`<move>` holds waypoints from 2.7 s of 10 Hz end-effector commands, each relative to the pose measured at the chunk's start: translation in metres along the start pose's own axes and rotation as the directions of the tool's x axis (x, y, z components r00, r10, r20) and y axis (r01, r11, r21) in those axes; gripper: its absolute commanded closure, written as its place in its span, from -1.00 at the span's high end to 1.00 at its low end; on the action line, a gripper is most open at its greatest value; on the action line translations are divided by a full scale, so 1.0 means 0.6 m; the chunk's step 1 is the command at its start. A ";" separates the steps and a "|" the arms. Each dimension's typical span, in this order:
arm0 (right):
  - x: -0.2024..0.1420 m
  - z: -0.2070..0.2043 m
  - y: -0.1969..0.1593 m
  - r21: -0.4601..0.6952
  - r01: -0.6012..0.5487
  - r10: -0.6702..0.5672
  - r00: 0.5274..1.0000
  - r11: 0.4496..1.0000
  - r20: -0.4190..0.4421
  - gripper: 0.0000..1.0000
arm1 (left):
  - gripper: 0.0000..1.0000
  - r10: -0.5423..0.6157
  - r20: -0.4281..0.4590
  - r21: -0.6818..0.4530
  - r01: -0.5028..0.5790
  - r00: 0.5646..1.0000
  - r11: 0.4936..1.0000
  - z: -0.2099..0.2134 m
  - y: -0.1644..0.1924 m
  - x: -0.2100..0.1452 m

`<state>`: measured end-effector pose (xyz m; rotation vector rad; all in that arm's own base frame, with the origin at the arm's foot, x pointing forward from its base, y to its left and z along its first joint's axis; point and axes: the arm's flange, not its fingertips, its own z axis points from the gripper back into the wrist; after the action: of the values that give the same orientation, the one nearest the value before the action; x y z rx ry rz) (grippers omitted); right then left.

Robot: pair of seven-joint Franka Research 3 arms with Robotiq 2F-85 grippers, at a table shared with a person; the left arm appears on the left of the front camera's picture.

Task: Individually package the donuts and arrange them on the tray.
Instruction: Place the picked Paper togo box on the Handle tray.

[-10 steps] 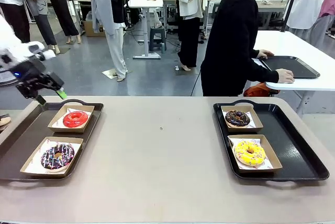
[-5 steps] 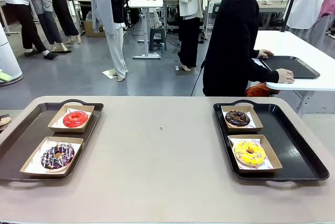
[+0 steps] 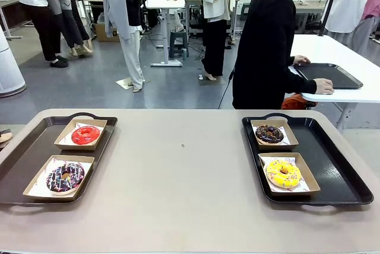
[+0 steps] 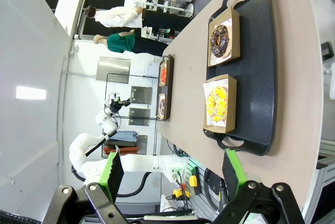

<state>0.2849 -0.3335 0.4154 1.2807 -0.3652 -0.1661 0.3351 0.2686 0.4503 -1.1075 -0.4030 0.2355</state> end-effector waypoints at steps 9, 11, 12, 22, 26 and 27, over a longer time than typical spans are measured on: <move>-0.003 0.001 -0.001 -0.005 0.003 -0.003 1.000 1.000 -0.004 1.00 | 1.00 0.125 -0.100 -0.133 -0.137 0.987 0.982 0.004 0.082 0.056; -0.003 0.001 -0.001 -0.005 0.003 -0.003 1.000 1.000 -0.004 1.00 | 1.00 0.125 -0.100 -0.133 -0.137 0.987 0.982 0.004 0.082 0.056; -0.003 0.001 -0.001 -0.005 0.003 -0.003 1.000 1.000 -0.004 1.00 | 1.00 0.125 -0.100 -0.133 -0.137 0.987 0.982 0.004 0.082 0.056; -0.003 0.001 -0.001 -0.005 0.003 -0.003 1.000 1.000 -0.004 1.00 | 1.00 0.125 -0.100 -0.133 -0.137 0.987 0.982 0.004 0.082 0.056; -0.003 0.001 -0.001 -0.005 0.003 -0.003 1.000 1.000 -0.004 1.00 | 1.00 0.125 -0.100 -0.133 -0.137 0.987 0.982 0.004 0.082 0.056; -0.003 0.001 -0.001 -0.005 0.003 -0.003 1.000 1.000 -0.004 1.00 | 1.00 0.125 -0.100 -0.133 -0.137 0.987 0.982 0.004 0.082 0.056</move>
<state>0.2849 -0.3335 0.4154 1.2807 -0.3653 -0.1662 0.3699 0.3053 0.4108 -1.2865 -0.2706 0.2789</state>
